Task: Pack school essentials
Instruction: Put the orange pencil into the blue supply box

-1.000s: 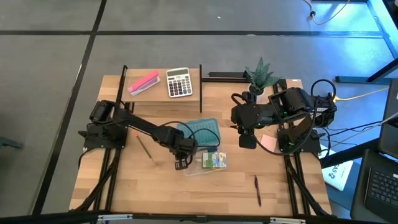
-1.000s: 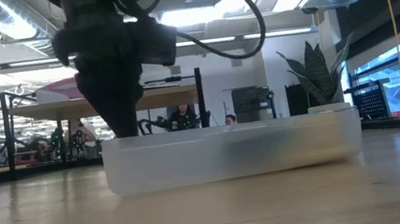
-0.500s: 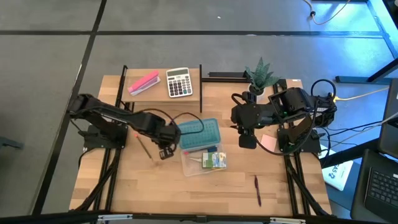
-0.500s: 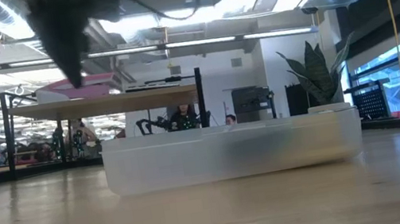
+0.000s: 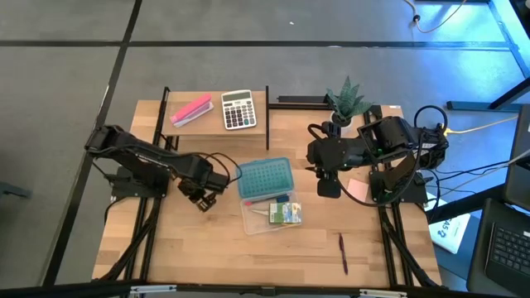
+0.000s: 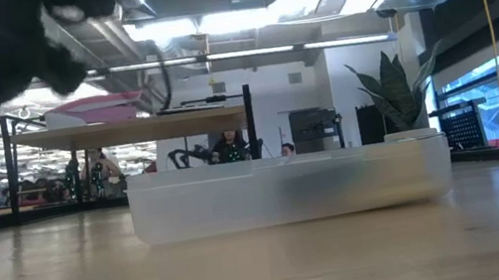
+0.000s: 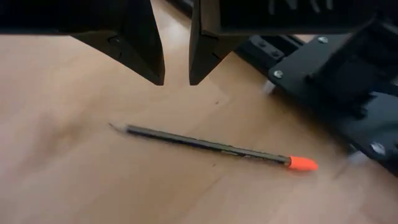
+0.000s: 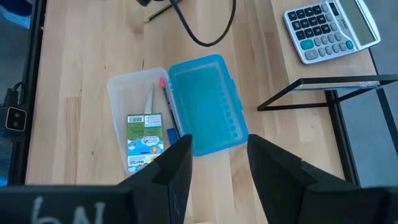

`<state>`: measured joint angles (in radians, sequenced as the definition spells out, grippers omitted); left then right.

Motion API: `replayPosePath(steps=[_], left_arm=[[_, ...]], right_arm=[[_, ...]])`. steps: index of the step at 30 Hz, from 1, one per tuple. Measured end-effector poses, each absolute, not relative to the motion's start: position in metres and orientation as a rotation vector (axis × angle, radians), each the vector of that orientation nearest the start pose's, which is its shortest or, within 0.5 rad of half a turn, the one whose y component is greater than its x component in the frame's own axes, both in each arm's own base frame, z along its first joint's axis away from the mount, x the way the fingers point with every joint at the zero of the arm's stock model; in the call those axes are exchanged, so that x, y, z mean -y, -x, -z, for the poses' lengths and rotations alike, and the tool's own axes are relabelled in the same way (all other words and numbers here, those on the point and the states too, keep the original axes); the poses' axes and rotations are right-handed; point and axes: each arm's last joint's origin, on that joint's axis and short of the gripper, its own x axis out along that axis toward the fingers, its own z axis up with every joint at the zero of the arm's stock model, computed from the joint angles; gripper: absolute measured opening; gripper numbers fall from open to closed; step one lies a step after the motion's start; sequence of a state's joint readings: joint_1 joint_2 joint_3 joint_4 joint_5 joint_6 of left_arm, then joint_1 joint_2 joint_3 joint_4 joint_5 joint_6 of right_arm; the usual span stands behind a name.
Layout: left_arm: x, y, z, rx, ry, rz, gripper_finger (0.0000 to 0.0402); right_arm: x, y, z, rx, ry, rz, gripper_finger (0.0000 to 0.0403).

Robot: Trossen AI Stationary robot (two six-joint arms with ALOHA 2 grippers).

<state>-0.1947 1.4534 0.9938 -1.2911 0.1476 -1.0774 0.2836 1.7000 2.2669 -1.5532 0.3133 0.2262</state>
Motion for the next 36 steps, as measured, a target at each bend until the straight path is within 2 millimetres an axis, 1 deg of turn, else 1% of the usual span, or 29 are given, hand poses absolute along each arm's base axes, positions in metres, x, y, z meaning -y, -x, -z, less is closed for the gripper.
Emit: replayPosePath(steps=[3,5,11,16,21,25,28,32,36], left_arm=[[0.045,-0.205,-0.200,-1.707,0.762,-0.797,0.0067],[0.044,-0.200,-0.191,-1.726,0.783,-0.819,0.0067],[0.043,-0.193,-0.166,-1.702,0.811,-0.805,0.0067],[0.039,-0.189,-0.150,-1.679,0.828,-0.802,0.0067],[0.035,-0.185,-0.141,-1.658,0.821,-0.816,0.0067],[0.034,-0.186,-0.136,-1.615,0.803,-0.775,0.0066],[0.034,-0.188,-0.135,-1.587,0.792,-0.763,0.0066],[0.034,-0.190,-0.135,-1.571,0.727,-0.709,0.0066],[0.033,-0.191,-0.135,-1.551,0.683,-0.695,0.0066]], right_arm=[[-0.070,-0.272,-0.468,-0.930,0.081,0.133,0.0156],[-0.070,-0.272,-0.468,-0.930,0.082,0.133,0.0156],[-0.070,-0.272,-0.468,-0.930,0.083,0.132,0.0156],[-0.070,-0.272,-0.468,-0.931,0.103,0.122,0.0156],[-0.070,-0.272,-0.468,-0.931,0.103,0.121,0.0156],[-0.070,-0.272,-0.468,-0.931,0.100,0.122,0.0156],[-0.070,-0.272,-0.468,-0.931,0.100,0.122,0.0156],[-0.070,-0.272,-0.468,-0.931,0.100,0.122,0.0156],[-0.071,-0.274,-0.469,-0.915,0.096,0.120,0.0156]])
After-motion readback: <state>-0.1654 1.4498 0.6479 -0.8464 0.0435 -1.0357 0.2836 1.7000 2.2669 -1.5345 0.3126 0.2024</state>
